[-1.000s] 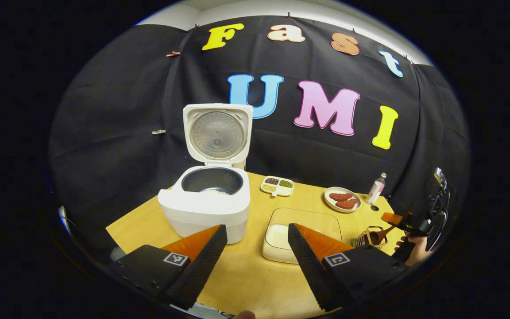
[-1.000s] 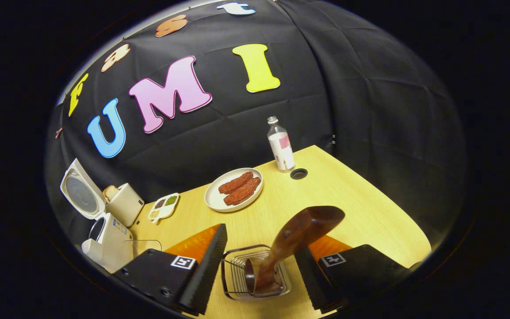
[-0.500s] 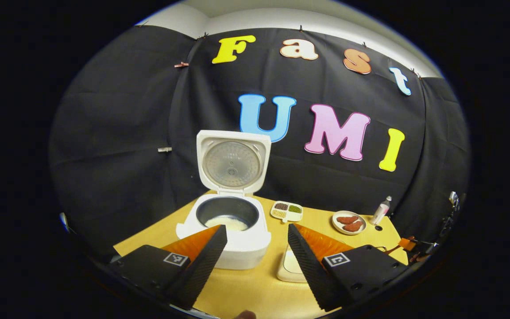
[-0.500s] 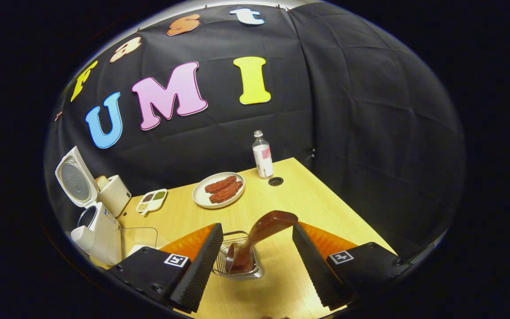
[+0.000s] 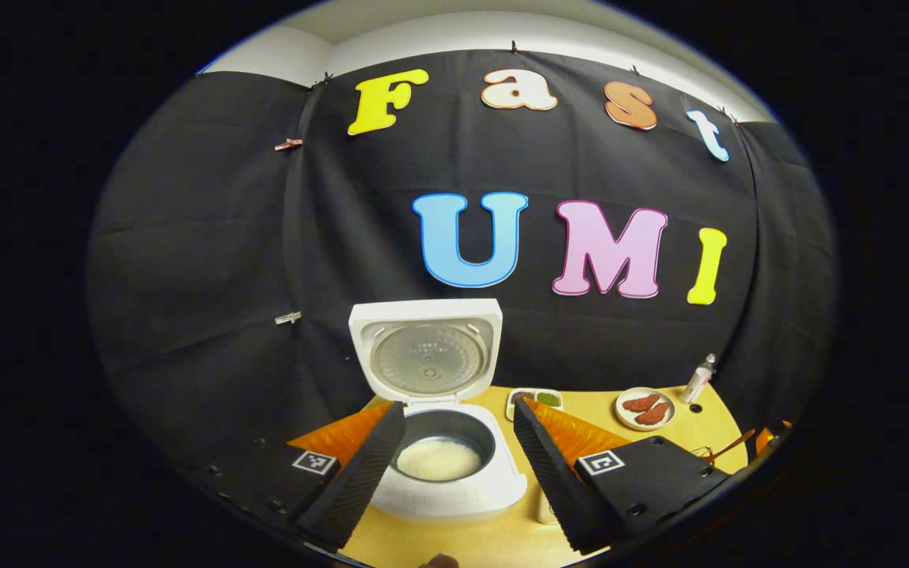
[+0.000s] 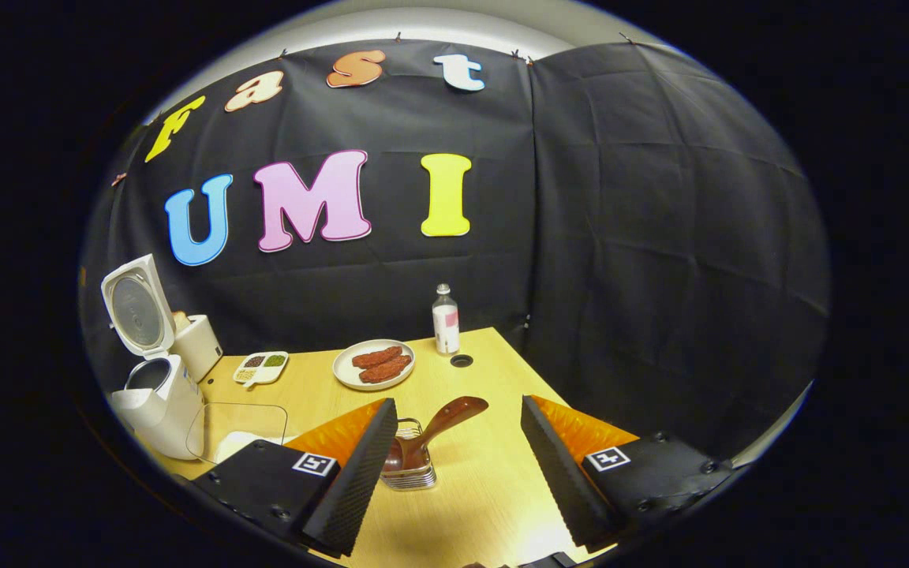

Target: Close the left gripper, press the button to open the rice cooker; take a wooden spoon from the chopstick holder with the right hand, scoop a spoonful of rice and pour it into the rice cooker, then put the wooden spoon back into the chopstick holder.

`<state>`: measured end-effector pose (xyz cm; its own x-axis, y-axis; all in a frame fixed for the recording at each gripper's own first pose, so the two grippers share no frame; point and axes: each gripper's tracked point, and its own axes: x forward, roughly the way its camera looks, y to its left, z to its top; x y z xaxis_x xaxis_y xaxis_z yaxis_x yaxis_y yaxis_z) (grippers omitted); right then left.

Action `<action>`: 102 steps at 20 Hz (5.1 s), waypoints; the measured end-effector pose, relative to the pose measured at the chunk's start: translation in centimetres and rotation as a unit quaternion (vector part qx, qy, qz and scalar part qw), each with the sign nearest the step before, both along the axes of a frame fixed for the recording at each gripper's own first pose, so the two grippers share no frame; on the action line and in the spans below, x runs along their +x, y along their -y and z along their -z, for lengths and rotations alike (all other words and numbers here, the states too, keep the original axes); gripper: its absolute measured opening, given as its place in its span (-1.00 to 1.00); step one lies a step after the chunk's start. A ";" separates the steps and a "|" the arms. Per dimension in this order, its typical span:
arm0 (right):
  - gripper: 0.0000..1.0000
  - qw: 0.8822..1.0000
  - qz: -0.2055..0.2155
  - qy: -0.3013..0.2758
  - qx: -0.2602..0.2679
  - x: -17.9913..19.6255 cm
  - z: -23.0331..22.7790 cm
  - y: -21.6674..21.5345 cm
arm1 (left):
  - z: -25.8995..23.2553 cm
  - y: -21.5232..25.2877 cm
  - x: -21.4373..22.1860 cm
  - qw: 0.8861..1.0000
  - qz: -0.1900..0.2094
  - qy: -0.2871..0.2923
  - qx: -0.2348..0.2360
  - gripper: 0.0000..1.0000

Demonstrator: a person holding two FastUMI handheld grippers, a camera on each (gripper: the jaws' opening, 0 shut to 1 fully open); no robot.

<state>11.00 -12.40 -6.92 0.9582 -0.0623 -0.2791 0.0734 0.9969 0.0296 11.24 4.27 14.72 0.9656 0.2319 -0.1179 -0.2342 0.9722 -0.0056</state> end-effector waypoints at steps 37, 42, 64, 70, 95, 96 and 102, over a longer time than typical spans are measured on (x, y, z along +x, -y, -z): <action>0.97 0.999 -0.030 -0.002 -0.013 -9.5 -0.7 -7.0 | -1.0 -11.4 23.6 0.996 0.013 -0.085 -0.038 0.97; 0.97 0.997 -0.064 -0.025 0.015 -8.3 0.9 -8.7 | 1.6 -9.5 19.6 0.993 0.020 -0.107 -0.050 0.97; 0.98 0.988 -0.151 -0.011 0.012 -4.0 1.4 -11.5 | 20.6 -5.2 9.7 0.981 0.012 -0.192 -0.035 0.95; 0.97 0.988 -0.151 -0.024 0.003 -4.2 2.2 -11.3 | 22.5 -4.8 9.5 0.984 0.004 -0.178 -0.025 0.99; 0.97 0.986 -0.159 0.053 0.007 -2.2 -5.4 -13.3 | 10.3 8.9 -3.3 0.995 0.080 0.042 0.033 0.94; 0.97 0.986 -0.157 0.053 0.007 -2.6 -5.5 -13.2 | 10.5 9.4 -3.8 0.995 0.081 0.043 0.025 0.94; 0.97 0.988 -0.149 0.028 0.003 -5.2 -3.5 -13.0 | 13.9 12.1 -5.8 0.996 0.087 0.019 -0.014 0.95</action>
